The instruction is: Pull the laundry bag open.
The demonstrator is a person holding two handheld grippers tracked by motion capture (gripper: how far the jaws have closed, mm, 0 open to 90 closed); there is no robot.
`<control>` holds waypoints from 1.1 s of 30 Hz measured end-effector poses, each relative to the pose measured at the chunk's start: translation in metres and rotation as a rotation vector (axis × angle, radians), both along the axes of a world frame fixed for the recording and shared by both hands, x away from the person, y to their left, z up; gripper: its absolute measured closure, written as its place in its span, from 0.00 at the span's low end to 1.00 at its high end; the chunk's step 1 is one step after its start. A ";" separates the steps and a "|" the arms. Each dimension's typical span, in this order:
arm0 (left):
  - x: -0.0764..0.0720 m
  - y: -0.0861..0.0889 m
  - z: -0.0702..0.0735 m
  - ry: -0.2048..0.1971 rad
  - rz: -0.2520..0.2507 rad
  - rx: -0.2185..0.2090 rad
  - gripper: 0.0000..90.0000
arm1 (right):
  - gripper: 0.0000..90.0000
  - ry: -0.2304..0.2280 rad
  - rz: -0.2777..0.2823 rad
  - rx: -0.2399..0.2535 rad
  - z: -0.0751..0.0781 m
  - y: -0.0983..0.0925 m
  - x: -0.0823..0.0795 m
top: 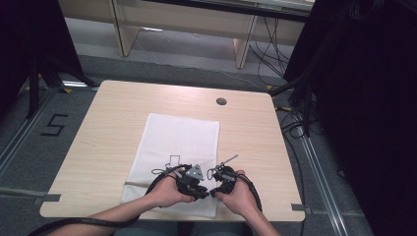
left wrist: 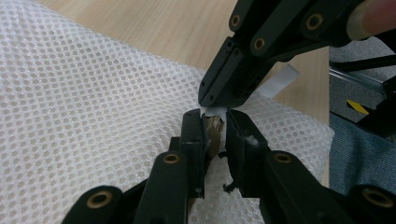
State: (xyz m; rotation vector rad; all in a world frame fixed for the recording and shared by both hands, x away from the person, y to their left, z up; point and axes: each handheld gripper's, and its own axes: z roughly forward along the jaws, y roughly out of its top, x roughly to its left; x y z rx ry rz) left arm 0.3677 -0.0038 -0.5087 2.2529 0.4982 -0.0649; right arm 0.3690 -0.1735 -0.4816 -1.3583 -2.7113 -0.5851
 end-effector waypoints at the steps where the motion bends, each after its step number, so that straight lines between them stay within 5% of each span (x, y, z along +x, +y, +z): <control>1: 0.000 0.000 -0.001 -0.002 -0.001 -0.005 0.86 | 1.00 0.000 -0.001 0.002 0.000 0.000 0.000; 3: -0.001 -0.002 -0.002 0.028 0.006 -0.018 0.88 | 1.00 -0.006 0.010 0.007 0.000 -0.001 0.000; 7: -0.002 -0.002 -0.001 -0.011 -0.018 0.007 0.90 | 1.00 0.008 -0.013 0.002 0.000 0.000 -0.001; 11: -0.001 -0.001 -0.002 0.020 0.010 -0.008 0.96 | 1.00 -0.002 0.002 0.007 0.000 -0.001 -0.001; 33: -0.004 0.000 0.003 0.016 0.023 0.001 0.97 | 1.00 -0.002 -0.004 0.007 0.000 -0.001 -0.002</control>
